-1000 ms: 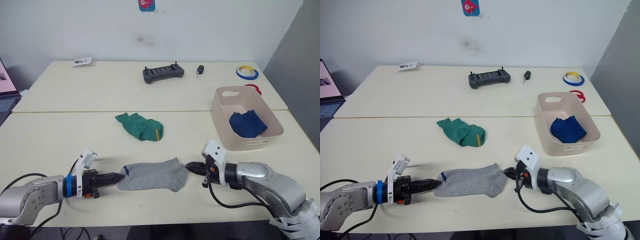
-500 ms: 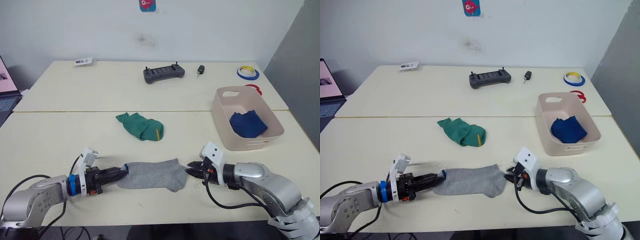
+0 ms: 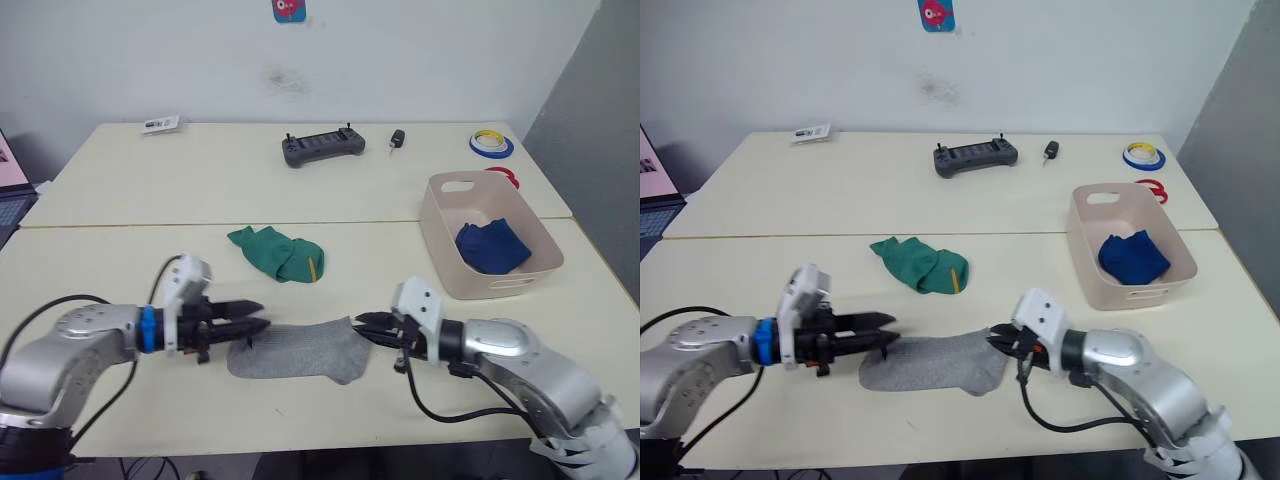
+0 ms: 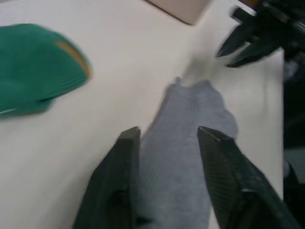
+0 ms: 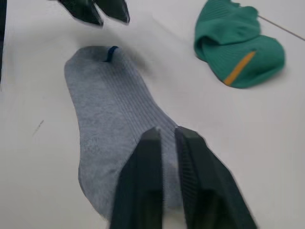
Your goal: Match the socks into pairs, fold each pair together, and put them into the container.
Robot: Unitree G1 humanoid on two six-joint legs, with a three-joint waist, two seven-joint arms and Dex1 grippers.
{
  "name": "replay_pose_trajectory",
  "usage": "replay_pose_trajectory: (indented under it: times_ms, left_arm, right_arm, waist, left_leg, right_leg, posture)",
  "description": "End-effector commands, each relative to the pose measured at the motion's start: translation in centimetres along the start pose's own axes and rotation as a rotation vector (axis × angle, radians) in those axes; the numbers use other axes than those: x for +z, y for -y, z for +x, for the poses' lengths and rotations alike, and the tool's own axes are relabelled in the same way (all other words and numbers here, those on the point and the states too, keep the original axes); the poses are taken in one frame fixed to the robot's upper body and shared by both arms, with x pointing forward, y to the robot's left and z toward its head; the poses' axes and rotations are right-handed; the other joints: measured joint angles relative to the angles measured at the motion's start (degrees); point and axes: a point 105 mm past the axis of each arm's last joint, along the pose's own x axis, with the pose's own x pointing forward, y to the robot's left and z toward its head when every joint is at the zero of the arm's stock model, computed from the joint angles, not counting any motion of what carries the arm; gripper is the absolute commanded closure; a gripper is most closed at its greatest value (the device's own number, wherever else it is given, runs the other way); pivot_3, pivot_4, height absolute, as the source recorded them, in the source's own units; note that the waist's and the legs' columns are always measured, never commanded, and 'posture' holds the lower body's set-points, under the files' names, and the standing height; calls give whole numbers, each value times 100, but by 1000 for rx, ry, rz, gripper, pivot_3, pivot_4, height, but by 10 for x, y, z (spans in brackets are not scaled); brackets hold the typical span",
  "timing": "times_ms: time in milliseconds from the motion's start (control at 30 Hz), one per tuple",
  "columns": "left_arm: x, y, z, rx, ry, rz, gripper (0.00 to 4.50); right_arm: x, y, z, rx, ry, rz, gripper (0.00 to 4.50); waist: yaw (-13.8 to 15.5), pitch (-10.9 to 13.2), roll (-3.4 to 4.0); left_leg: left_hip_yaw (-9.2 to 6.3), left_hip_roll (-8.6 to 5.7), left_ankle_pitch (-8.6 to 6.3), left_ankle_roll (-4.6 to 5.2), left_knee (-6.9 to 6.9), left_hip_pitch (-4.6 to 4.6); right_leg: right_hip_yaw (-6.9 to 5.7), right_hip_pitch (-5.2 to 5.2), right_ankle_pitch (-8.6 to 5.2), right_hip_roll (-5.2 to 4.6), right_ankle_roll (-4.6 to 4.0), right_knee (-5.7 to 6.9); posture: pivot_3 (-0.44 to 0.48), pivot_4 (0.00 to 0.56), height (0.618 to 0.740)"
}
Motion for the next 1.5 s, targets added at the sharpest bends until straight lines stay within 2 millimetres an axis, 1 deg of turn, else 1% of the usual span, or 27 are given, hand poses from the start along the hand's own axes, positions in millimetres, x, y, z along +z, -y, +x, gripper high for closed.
replay_pose_trajectory:
  times_ms: [33,100,233,333,367,433,500,667,733,800,867,967,1033,1100,1133,1200,1267,1333,1400,1467,1500]
  left_arm:
    - [-13,5,12,-43,-48,81,3888]
    - [-24,1,19,-29,-50,72,4485]
    - [-50,-9,25,11,-77,42,4485]
    - [-60,-15,27,38,-91,22,4485]
    - [-63,-15,28,39,-100,14,4485]
    - [-67,-15,29,42,-110,-2,4485]
    - [-70,-16,28,47,-119,-13,4485]
    - [-73,-17,26,61,-133,-28,4485]
    - [-69,-18,27,67,-126,-25,4485]
    - [-62,-17,28,59,-105,-21,4485]
    - [-48,-11,29,25,-69,-7,4485]
    - [-20,2,30,-39,-41,71,4485]
    - [1,11,31,-78,-15,108,4485]
    - [11,15,33,-94,-6,128,4485]
    - [15,12,38,-78,3,146,4485]
    - [12,9,48,-60,-8,156,4485]
    - [-3,6,53,-57,-49,162,4485]
    - [-16,5,54,-63,-80,151,4485]
    - [-24,4,53,-64,-94,143,4485]
    - [-31,0,49,-47,-107,138,4485]
    - [-38,-4,46,-26,-119,124,4485]
  right_arm:
    - [2,-2,16,10,4,-61,4500]
    - [-1,-4,25,35,-4,-65,4500]
    - [-8,-12,41,104,-8,-64,4500]
    - [-16,-17,47,149,-32,-74,4500]
    - [-22,-18,48,157,-52,-73,4500]
    - [-38,-16,45,141,-107,-94,4500]
    - [-50,-9,37,103,-146,-99,4500]
    - [-62,3,11,38,-180,-95,4500]
    - [-64,5,2,21,-185,-99,4500]
    - [-59,6,-3,11,-159,-109,4500]
    - [-44,4,-6,13,-87,-111,4500]
    - [-19,0,-9,18,11,-134,4500]
    - [-10,-1,-9,16,38,-146,4500]
    - [-6,-1,-9,18,45,-150,4500]
    - [-2,-1,-4,25,51,-155,4500]
    - [-1,-2,9,42,47,-153,4500]
    - [-6,-3,24,70,20,-167,4500]
    - [-10,-3,39,81,7,-168,4500]
    - [-14,-5,51,94,-3,-175,4500]
    - [-18,-8,57,112,-17,-182,4500]
    - [-26,-11,58,123,-43,-181,4500]
  waist:
    - [4,0,0]
    - [16,1,1]
    - [23,1,1]
    - [28,-1,1]
    - [34,-1,2]
    - [38,-4,3]
    - [39,-19,14]
    - [40,-61,33]
    - [38,-73,35]
    - [38,-80,38]
    - [37,-79,38]
    - [37,-72,32]
    - [39,-70,31]
    - [37,-70,30]
    - [36,-70,31]
    - [23,-70,31]
    - [-4,-70,31]
    - [-7,-70,31]
    - [13,-68,33]
    - [23,-68,33]
    - [35,-68,33]
  left_leg:
    - [0,0,0,0,0,-1]
    - [0,1,0,0,1,-3]
    - [1,0,-1,1,4,-4]
    - [0,0,-1,2,4,-2]
    - [1,-1,-1,2,4,-2]
    - [0,-2,-1,2,5,0]
    - [0,-4,-1,2,6,2]
    - [0,-6,-1,2,4,5]
    - [0,-6,-1,3,4,10]
    - [0,-5,-1,3,4,14]
    - [-1,-6,-1,3,4,13]
    - [-1,-5,-1,3,5,4]
    - [-2,-1,-1,2,5,-2]
    - [-5,-2,-1,2,5,-3]
    - [-2,-3,-1,2,5,-1]
    - [-2,-5,-1,2,5,0]
    - [-1,-3,-1,2,4,5]
    - [-2,3,-1,3,3,5]
    - [-7,11,-2,3,1,0]
    - [-11,17,-2,3,2,-5]
    - [-10,16,-2,3,2,-5]
  right_leg:
    - [0,-2,0,1,0,1]
    - [0,-4,0,2,0,1]
    - [-2,-3,0,2,0,1]
    - [-4,-1,0,1,-1,1]
    - [-4,0,0,0,-1,1]
    - [-6,5,0,-1,-1,1]
    - [-6,7,0,-1,0,1]
    - [-5,12,0,-1,0,0]
    - [-4,17,0,-1,0,0]
    - [-4,19,0,0,0,0]
    - [-4,20,0,1,0,0]
    - [-4,13,0,1,0,1]
    - [-5,8,0,1,0,1]
    - [-6,9,0,1,0,0]
    - [-3,10,0,2,0,-1]
    - [-2,10,0,5,0,0]
    - [3,10,0,29,0,1]
    - [7,5,0,47,0,0]
    - [5,-2,-1,56,-3,0]
    - [5,-6,-3,56,-7,2]
    - [6,-6,-3,55,-7,2]
  posture:
    - [0,150,740]
    - [0,150,740]
    - [0,150,740]
    - [0,150,740]
    - [0,150,740]
    - [0,150,740]
    - [0,150,740]
    - [0,150,740]
    - [0,150,740]
    - [0,150,740]
    - [0,150,740]
    - [0,150,740]
    - [0,150,740]
    - [0,150,740]
    - [0,150,740]
    - [0,150,740]
    - [0,150,740]
    - [0,150,740]
    - [0,150,740]
    - [0,150,740]
    - [0,150,740]
